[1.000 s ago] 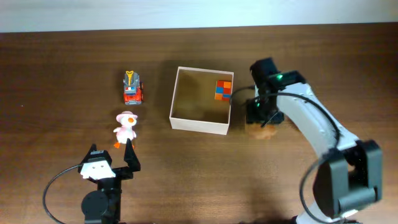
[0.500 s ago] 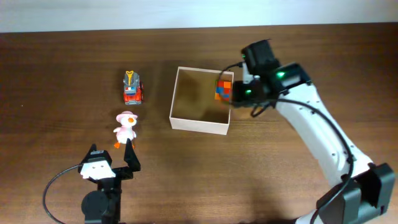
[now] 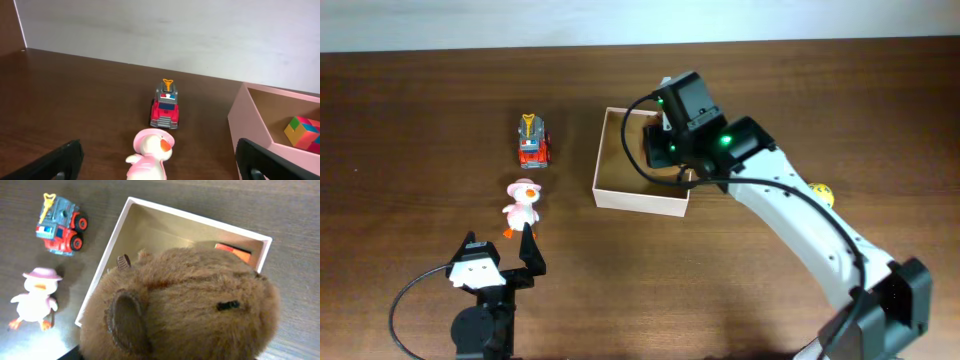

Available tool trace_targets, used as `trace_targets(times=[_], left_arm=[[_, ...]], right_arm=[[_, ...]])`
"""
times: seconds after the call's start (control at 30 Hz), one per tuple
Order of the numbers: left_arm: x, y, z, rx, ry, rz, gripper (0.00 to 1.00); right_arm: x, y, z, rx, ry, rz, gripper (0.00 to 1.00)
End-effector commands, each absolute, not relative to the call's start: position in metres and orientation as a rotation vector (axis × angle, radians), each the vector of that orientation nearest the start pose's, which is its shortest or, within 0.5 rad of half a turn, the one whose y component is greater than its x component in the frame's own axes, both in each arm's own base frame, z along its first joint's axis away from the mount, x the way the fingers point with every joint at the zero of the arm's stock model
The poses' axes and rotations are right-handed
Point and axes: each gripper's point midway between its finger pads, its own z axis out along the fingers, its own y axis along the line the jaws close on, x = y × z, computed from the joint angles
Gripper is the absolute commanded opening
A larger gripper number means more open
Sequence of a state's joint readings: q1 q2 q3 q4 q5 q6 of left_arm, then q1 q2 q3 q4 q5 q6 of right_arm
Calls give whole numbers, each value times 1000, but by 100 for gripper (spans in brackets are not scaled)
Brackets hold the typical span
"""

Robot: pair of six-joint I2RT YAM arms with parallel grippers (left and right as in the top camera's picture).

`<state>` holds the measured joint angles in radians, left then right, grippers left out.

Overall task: Pack container
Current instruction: 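Carry the capybara with right gripper over the box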

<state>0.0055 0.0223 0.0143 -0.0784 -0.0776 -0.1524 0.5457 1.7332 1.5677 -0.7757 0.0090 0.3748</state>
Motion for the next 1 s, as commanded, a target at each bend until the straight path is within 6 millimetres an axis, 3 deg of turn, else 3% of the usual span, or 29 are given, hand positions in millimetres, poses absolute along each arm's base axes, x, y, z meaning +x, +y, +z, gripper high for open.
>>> trace_targets(times=[0.0, 0.23, 0.47, 0.8, 0.97], left_arm=[[246, 13, 155, -170, 1647, -43, 99], [246, 13, 155, -170, 1647, -43, 99], [246, 13, 155, -170, 1647, -43, 99], [246, 13, 155, -170, 1647, -43, 99], [246, 13, 155, -170, 1647, -43, 99]], right_arm=[[402, 244, 177, -172, 2565, 331, 53], [408, 247, 144, -131, 2628, 308, 53], [410, 239, 140, -89, 2630, 253, 53], [406, 231, 110, -25, 2692, 189, 53], [407, 231, 109, -24, 2692, 188, 54]])
